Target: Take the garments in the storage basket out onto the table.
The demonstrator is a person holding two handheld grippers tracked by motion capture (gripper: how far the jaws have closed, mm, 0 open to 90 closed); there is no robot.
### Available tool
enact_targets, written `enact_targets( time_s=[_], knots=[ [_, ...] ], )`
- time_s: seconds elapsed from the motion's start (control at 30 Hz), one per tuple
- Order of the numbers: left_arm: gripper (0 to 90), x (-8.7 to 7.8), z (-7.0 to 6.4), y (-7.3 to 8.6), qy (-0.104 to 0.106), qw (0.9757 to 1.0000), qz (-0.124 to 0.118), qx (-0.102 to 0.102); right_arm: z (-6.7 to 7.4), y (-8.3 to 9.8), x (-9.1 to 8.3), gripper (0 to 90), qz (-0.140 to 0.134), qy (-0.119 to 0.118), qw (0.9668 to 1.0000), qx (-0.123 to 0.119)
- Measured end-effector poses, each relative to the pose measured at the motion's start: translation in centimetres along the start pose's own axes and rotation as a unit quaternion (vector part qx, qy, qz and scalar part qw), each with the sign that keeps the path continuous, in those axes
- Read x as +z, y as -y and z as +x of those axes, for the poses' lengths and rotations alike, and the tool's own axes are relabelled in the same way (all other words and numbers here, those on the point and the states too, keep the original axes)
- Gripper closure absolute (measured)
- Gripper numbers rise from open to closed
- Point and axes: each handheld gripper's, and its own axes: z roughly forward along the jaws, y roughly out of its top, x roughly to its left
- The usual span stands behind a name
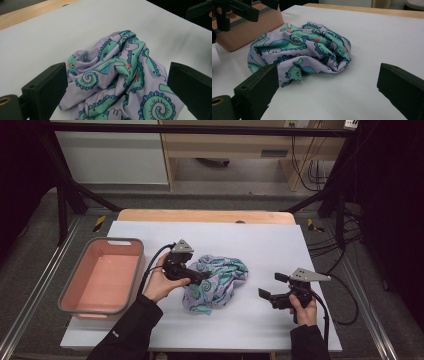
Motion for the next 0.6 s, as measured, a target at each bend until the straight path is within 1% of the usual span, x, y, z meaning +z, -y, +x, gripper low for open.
enact_targets(
  time_s=[0.03,0.07,0.1,0.23,0.33,0.37,0.4,0.53,0.6],
  knots=[
    [2.4,0.0,0.0,0.0,0.000,1.0000,0.000,0.000,0.0,0.0,0.0,4.4,0.000,0.000,1.0000,0.000],
    [2.4,-0.6,0.1,0.3,-0.002,1.0000,-0.001,-0.005,0.0,0.0,0.0,4.3,0.001,0.001,1.0000,-0.001],
    [2.4,-0.6,0.1,0.3,-0.002,1.0000,-0.001,-0.005,0.0,0.0,0.0,4.3,0.001,0.001,1.0000,-0.001],
    [2.4,-1.5,0.1,1.1,-0.002,1.0000,-0.004,-0.007,0.1,0.0,0.1,4.2,0.002,-0.001,1.0000,0.001],
    [2.6,-2.1,-0.1,1.9,-0.002,0.9999,-0.007,-0.010,0.1,0.0,0.2,4.2,0.003,-0.001,1.0000,0.000],
    [2.8,-2.3,-0.2,2.5,-0.004,0.9999,-0.006,-0.012,0.2,0.0,0.2,4.1,0.004,-0.002,1.0000,0.001],
    [2.9,-2.3,-0.2,2.5,-0.004,0.9999,-0.006,-0.012,0.2,0.0,0.2,4.1,0.004,-0.002,1.0000,0.001],
    [3.7,-2.6,-0.5,3.6,-0.001,0.9998,-0.009,-0.017,0.2,0.0,0.3,4.0,0.004,-0.002,1.0000,0.002],
    [4.1,-2.7,-0.7,4.2,-0.006,0.9998,-0.006,-0.018,0.3,0.1,0.3,4.0,0.004,-0.002,1.0000,0.002]
  ],
)
